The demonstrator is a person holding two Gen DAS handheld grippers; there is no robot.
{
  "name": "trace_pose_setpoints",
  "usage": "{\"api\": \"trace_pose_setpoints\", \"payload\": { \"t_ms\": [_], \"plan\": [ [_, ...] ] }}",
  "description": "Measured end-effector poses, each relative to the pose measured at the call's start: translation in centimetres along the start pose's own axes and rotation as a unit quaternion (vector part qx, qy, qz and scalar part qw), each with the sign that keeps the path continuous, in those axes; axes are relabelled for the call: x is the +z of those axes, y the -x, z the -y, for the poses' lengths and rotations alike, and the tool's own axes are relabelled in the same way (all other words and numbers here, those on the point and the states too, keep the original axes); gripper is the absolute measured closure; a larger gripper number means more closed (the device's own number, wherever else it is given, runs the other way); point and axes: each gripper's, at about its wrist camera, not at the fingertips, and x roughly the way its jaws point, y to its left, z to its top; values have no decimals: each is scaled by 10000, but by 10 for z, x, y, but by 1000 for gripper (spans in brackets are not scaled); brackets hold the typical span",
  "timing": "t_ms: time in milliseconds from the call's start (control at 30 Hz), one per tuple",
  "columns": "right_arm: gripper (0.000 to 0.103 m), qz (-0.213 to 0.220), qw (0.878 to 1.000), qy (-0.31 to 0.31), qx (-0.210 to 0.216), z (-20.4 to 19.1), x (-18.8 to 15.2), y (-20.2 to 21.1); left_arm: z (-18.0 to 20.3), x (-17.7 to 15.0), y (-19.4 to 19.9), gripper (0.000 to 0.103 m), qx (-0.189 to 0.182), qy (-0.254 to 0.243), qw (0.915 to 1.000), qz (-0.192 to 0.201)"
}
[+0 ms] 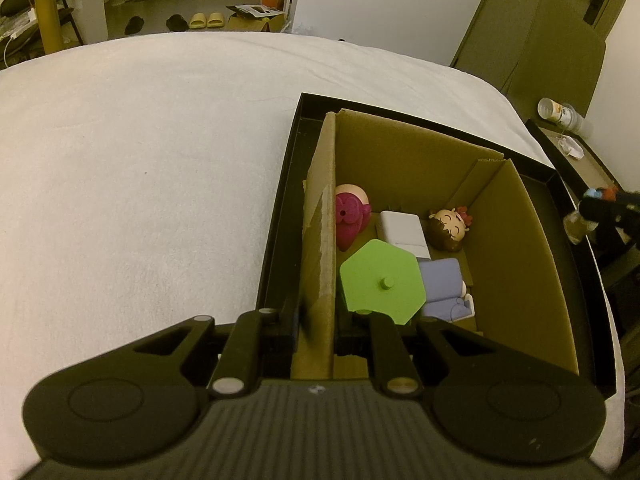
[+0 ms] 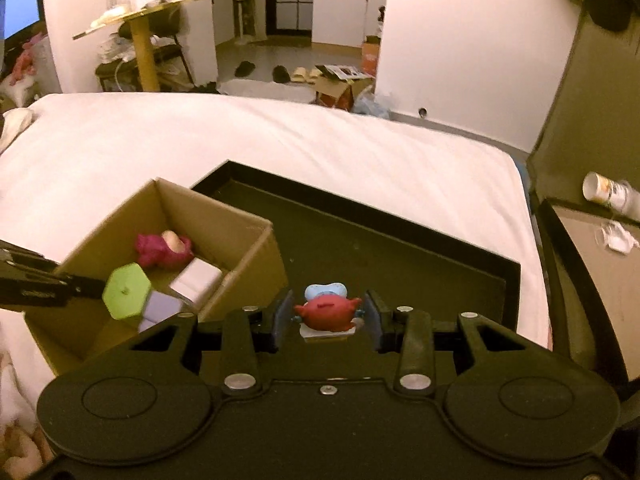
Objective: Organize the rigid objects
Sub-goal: 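Carry the blue-red figurine into the box and release it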
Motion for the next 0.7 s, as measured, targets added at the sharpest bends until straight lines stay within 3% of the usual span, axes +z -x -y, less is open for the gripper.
{"api": "trace_pose_setpoints", "payload": {
  "t_ms": [700],
  "plan": [
    [64,371,9965,446,606,-54,38,12,-2,0,1,89,-35,38,10000,8]
  ]
}}
